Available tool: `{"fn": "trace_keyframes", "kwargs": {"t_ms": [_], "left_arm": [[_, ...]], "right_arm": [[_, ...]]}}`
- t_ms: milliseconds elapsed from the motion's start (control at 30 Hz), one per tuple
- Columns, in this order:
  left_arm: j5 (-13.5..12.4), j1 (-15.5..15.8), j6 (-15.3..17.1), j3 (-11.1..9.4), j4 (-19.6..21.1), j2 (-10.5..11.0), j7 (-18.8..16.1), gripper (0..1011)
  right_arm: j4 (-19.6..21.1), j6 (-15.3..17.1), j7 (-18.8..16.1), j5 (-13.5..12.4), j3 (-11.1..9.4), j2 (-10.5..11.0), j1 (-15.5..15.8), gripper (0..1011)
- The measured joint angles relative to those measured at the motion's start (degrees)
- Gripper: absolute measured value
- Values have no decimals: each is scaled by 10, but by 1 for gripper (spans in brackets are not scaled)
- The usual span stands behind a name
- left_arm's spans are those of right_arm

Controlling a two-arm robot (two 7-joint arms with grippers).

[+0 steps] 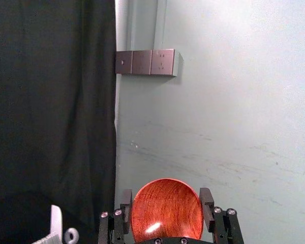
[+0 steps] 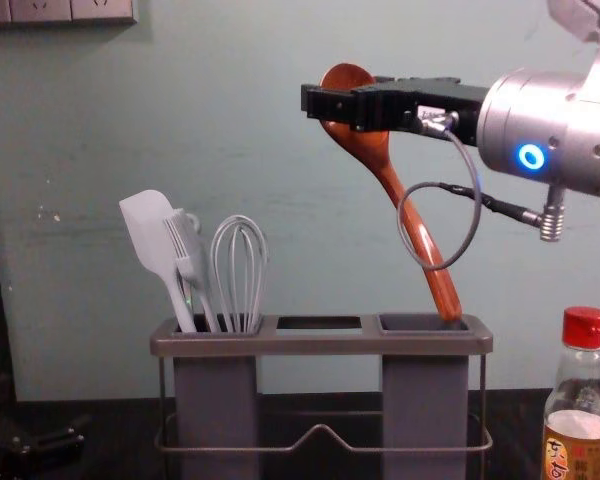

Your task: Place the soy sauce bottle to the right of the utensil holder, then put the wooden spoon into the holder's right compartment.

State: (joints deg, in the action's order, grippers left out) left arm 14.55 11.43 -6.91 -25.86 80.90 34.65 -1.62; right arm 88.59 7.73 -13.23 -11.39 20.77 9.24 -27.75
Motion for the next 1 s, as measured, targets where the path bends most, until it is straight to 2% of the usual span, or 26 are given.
{"fn": "trace_keyframes", "kwargs": {"t_ms": [567,833,1000], "left_arm": [[0,0,0,0,0,0,0,1005],[0,0,0,0,0,0,0,1005],[0,0,0,0,0,0,0,1005]], "right_arm": [[-68,-18,-12,12,-2,-18,-28,820],[-79,-21,-16,14,-3,-20,-30,820],[-73,-13,-18,11,-5,-18,-20,820]]}}
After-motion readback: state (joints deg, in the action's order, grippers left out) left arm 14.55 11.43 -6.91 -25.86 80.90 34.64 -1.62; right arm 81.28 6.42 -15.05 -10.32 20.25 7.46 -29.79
